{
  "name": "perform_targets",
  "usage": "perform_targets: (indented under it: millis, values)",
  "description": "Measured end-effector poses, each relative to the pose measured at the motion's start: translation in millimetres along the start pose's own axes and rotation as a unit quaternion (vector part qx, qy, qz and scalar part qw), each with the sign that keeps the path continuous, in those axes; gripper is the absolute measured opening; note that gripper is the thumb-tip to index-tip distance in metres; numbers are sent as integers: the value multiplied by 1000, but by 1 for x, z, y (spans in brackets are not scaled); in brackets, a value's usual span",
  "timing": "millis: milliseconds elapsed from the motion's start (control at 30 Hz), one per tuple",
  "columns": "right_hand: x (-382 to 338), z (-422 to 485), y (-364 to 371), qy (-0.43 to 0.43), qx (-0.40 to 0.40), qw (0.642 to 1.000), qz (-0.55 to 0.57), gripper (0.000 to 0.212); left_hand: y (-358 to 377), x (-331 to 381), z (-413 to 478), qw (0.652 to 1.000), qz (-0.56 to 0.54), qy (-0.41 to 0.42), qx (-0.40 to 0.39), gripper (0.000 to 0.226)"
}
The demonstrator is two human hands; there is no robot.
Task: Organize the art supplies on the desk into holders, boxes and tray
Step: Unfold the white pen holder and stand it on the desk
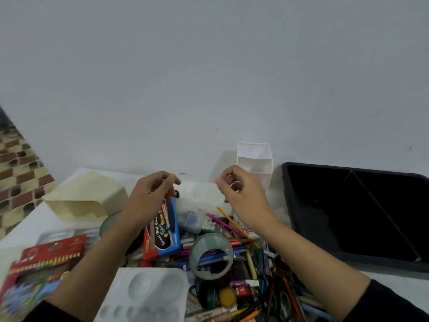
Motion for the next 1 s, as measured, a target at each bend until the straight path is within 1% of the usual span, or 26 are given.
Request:
perform_targets:
  millis: [133, 200, 300, 400, 433, 500, 567, 667, 700, 733, 767, 833, 900, 1000]
  values:
    - [-15, -2, 86, -32, -125, 991, -21, 10, -80, -27, 4, 997, 31, 0, 77, 27]
    - [-21, -1, 128, -62, -164, 983, -45, 12, -119, -41, 6, 991, 39, -12, 126, 25]
    - [-30, 1, 186, -117, -219, 962, -113, 21, -171, -60, 8, 977, 62, -32, 199, 18]
    - [-34, 7, 234, -152, -260, 936, -181, 33, -212, -88, 18, 958, 119, -49, 256, 9]
    - [-33, 10, 248, -159, -272, 928, -198, 37, -222, -99, 23, 952, 138, -52, 269, 9]
    - [-30, 17, 275, -168, -295, 914, -224, 45, -237, -122, 32, 941, 183, -68, 276, 19]
    - [-26, 22, 297, -170, -309, 903, -245, 54, -244, -146, 40, 936, 217, -102, 258, 38]
    - [-16, 24, 328, -162, -331, 888, -276, 72, -249, -181, 47, 938, 192, -195, 211, 81]
    - [-12, 23, 336, -158, -339, 882, -286, 76, -247, -187, 47, 939, 179, -216, 199, 86]
    - [-9, 22, 343, -157, -343, 878, -294, 79, -245, -190, 46, 939, 166, -231, 192, 82]
    - [-7, 21, 348, -156, -343, 876, -301, 80, -244, -192, 47, 941, 152, -235, 192, 72]
    - [-5, 22, 353, -151, -335, 881, -298, 79, -241, -189, 53, 945, 139, -217, 201, 58]
    - [-4, 25, 350, -131, -319, 901, -265, 74, -240, -178, 60, 951, 125, -182, 218, 50]
    - [-3, 32, 331, -81, -276, 940, -182, 64, -241, -148, 72, 957, 80, -113, 254, 30]
Point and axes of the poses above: each hand's wrist, its own z-axis towards the middle knuckle, its own y-axis out of the palm, x = y × z, the point moved 8 cm from there along z, towards the middle knuckle, and after that the axes turned 10 degrees about x, right-handed, at the moved point
